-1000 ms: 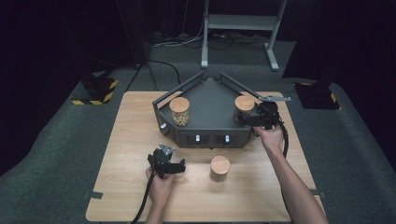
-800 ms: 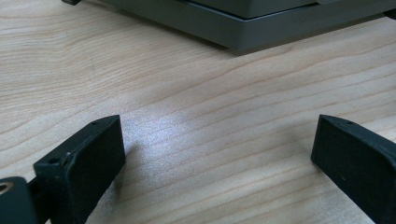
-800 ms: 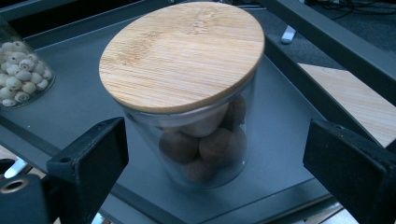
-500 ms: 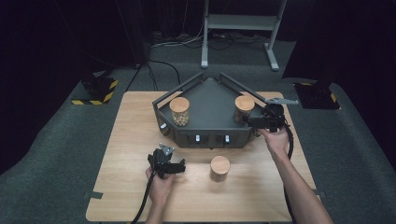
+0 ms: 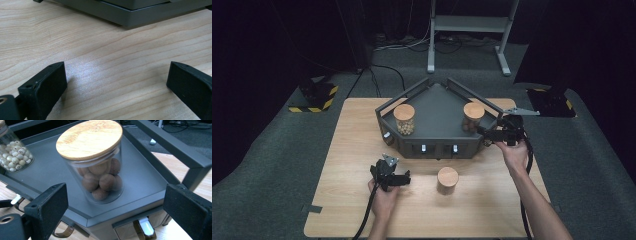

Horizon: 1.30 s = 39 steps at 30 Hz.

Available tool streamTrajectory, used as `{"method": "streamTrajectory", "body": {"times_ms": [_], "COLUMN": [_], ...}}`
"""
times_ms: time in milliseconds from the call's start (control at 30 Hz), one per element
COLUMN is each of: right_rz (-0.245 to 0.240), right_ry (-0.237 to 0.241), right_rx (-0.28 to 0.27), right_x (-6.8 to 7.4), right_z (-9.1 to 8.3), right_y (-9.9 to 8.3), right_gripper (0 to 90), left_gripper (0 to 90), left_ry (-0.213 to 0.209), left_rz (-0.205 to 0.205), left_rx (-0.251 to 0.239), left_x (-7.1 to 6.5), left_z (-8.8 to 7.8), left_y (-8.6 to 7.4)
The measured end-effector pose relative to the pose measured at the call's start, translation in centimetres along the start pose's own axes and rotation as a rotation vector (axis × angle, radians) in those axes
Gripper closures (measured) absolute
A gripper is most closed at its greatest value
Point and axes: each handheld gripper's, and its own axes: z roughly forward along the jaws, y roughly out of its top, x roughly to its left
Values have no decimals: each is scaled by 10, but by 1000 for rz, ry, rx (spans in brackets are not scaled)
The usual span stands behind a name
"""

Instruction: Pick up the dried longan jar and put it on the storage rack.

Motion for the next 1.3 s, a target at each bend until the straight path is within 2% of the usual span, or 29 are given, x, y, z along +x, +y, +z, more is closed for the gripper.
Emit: {"method": "streamTrajectory", "body": {"times_ms": [467,1300], "right_rz": [6,-6], "right_ry": [-2,-20], "right_rx": [-30,-38], "right_x": [-11,-14], "right_z": [-16,-30], "right_y": [-18,-47], "right_gripper": [58,61], "left_gripper": [28,28], "left_ry": [0,0], "left_rz": [0,0], "left_rx": [0,0], "left_x": [0,0], "left_z": [0,0], "left_y": [0,0]}}
